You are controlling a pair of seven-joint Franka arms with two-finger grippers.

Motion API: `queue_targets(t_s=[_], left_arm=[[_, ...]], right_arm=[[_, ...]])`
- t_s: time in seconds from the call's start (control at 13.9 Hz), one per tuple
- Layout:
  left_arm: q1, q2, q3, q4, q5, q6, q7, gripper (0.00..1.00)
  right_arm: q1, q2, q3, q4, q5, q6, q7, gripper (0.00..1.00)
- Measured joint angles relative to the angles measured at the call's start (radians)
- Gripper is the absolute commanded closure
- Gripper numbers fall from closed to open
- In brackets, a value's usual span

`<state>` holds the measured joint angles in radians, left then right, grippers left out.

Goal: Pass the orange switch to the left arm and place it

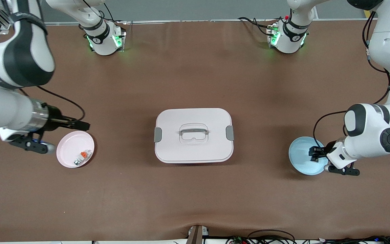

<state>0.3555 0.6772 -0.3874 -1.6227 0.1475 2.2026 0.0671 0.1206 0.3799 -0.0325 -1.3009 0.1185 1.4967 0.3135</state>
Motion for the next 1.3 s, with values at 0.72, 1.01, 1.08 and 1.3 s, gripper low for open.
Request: queue_targets(t_s=[0.72,1.01,1.08,1.3], left_arm=[[-0.012,-0.224,-0.005,0.056,0.005,-0.188,-0.069,0.0],[-0.017,-0.412,-0.015,0.058,0.005,-0.319,-0.108,0.0],[-0.019,-0.447,-0.017,0.059,0.005,-0.334,-0.108,0.0],[-0.019,-0.497,-0.02,0.116,0.005,-0.458,-0.108,0.0]], right_arm=[[-0.168,-0.015,0.0,-0.004,-0.1,0.058,-0.355,0.0],[-0.198,-0.015,0.0,-0.012,-0.101,0.083,-0.4,0.0],[-0.203,-0.015,0.0,-0.018,-0.102,0.097,-0.408,0.0],[-0.216,-0.016,0.0,-0.03,-0.103,0.117,-0.413,0.0]])
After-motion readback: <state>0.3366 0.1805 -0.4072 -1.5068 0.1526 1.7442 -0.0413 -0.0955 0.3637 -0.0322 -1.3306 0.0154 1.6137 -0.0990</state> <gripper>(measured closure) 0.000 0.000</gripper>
